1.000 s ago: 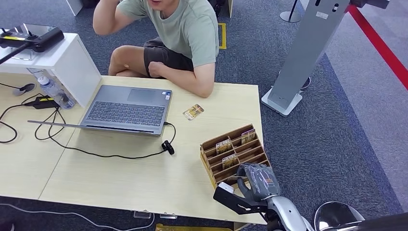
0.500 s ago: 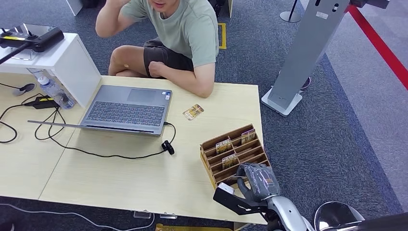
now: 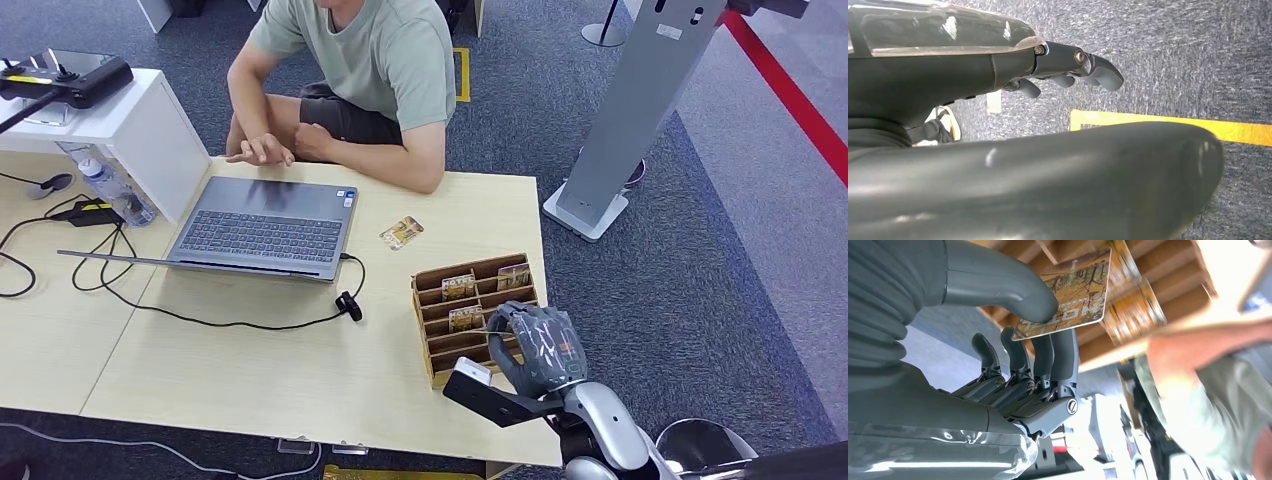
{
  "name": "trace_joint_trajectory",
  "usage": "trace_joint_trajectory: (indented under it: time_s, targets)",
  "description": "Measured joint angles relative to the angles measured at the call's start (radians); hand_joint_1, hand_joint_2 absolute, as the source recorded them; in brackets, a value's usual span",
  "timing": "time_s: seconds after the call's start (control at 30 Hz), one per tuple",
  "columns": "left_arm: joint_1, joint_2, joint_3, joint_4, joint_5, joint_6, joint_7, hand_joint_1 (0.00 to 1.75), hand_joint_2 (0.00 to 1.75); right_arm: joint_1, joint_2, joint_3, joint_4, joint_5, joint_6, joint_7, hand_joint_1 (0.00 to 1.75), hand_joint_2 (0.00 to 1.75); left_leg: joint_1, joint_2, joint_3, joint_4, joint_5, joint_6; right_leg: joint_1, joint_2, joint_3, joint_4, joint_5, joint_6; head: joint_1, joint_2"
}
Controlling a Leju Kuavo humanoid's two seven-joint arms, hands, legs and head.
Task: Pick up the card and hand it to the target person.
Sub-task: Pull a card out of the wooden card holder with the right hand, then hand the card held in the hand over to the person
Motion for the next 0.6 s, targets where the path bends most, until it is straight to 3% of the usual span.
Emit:
trace_joint_trajectory:
  time_s: [0.37, 0.6]
  targets:
    - [-0.001, 0.000, -0.020, 0.000, -0.019, -0.009, 0.004, 0.00, 0.00, -0.125, 0.037, 0.001, -0.015, -0.052, -0.012, -0.044, 1.36, 1.75, 0.000, 0.000, 0.000, 0.000, 0.000, 0.000, 0.000, 0.000, 0.000, 0.000, 0.000, 0.000, 0.000, 0.000]
    - [-0.008, 0.000, -0.041, 0.000, -0.047, -0.015, 0.003, 0.00, 0.00, -0.223, 0.080, 0.010, 0.074, -0.085, -0.064, -0.088, 1.36, 1.75, 0.000, 0.000, -0.001, 0.000, 0.001, 0.000, 0.000, 0.000, 0.000, 0.001, 0.000, 0.000, 0.000, 0.000]
